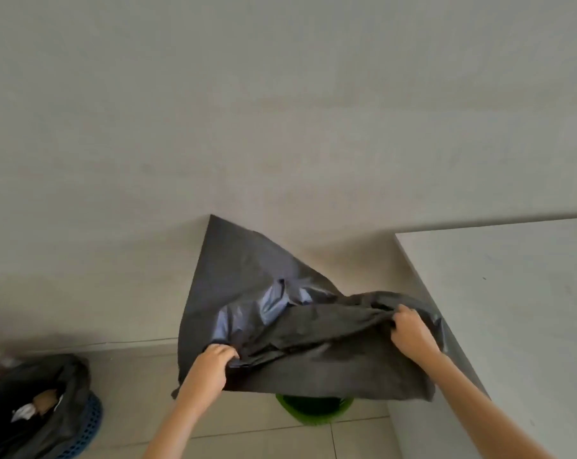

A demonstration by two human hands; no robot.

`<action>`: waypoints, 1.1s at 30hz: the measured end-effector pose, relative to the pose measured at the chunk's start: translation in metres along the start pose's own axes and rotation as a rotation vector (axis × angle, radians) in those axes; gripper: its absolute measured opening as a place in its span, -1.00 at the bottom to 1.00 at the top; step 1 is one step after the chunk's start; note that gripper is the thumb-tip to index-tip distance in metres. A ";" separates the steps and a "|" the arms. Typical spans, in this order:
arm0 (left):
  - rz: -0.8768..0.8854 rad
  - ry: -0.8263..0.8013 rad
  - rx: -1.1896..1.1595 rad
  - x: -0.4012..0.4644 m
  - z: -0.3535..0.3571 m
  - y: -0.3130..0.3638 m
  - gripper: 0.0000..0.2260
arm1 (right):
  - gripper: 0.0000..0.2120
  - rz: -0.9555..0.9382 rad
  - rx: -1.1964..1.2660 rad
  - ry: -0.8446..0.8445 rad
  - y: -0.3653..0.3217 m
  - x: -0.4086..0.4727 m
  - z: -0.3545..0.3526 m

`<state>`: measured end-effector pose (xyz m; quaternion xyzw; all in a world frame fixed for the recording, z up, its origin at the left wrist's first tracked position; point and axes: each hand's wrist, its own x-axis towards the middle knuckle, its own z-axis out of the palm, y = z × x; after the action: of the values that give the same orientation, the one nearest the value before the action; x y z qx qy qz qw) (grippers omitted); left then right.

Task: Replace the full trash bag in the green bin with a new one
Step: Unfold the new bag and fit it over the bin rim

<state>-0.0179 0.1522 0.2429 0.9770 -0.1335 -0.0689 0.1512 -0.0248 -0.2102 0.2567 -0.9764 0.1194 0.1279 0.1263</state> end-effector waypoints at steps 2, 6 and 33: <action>-0.144 0.043 -0.076 0.000 -0.013 -0.006 -0.66 | -0.76 0.075 0.116 0.117 0.004 -0.002 -0.009; -0.202 0.287 -0.246 0.018 -0.053 0.014 -0.72 | -0.78 0.068 0.261 0.325 -0.009 0.015 -0.043; -0.901 -0.303 -1.577 0.119 0.171 0.056 -0.51 | -0.61 0.652 1.259 -0.070 -0.035 0.085 0.193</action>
<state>0.0524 0.0197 0.0877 0.5312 0.3268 -0.3197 0.7133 0.0224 -0.1407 0.0600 -0.6277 0.4525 0.0971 0.6259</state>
